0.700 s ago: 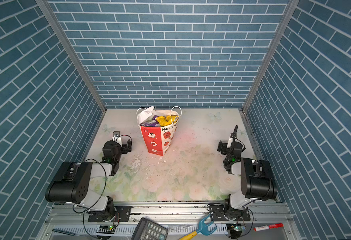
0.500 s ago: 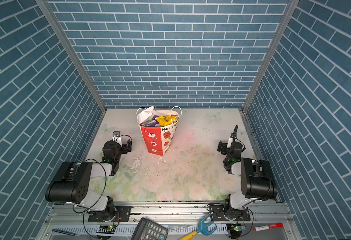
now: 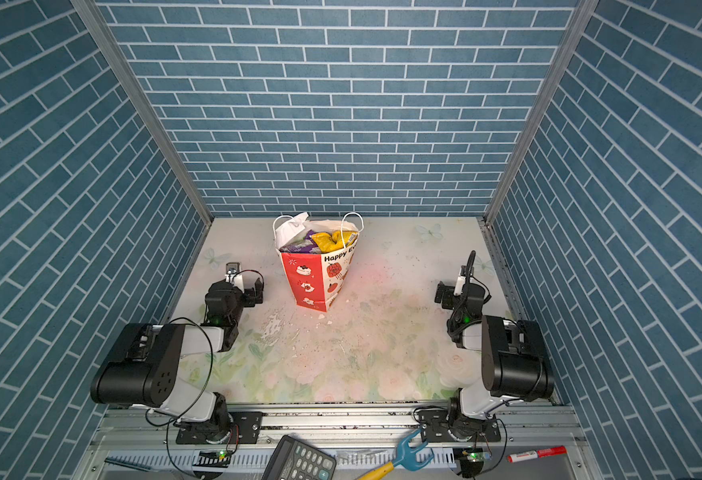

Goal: Take the snacks out of the paper bag
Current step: 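Move the left gripper toward the bag while the right gripper reaches its handle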

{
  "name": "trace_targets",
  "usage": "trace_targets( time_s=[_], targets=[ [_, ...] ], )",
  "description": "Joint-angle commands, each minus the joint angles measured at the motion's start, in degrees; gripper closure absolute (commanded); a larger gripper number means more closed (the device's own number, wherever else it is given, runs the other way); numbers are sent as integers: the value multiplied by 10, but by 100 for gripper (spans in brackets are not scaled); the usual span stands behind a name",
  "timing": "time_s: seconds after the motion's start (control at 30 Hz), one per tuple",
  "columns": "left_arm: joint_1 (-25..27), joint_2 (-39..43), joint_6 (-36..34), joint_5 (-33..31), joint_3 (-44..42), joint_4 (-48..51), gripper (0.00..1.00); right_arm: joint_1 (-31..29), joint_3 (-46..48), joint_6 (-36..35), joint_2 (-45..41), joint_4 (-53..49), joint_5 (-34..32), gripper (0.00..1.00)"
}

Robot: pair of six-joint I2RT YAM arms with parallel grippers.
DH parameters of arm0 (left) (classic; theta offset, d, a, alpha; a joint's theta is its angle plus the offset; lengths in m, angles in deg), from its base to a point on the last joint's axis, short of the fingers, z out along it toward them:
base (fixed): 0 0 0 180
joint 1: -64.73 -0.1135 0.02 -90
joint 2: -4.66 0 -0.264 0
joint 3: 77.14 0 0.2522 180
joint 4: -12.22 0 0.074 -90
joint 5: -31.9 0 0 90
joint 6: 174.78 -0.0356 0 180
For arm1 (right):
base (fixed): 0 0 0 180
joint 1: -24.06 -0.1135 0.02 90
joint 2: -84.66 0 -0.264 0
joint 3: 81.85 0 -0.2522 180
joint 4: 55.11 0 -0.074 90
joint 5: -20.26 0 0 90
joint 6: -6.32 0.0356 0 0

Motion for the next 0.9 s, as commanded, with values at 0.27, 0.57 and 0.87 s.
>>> trace_targets(
  time_s=[0.27, 0.57, 0.87],
  targets=[
    [15, -2, -26, 3, -8, -16, 1, -2, -9, -13, -4, 3, 1, 1],
    [41, 149, 45, -157, 41, 211, 0, -6, -26, -7, -47, -61, -28, 6],
    [116, 284, 116, -249, 91, 413, 0, -35, -104, 29, -136, -234, -139, 8]
  ],
)
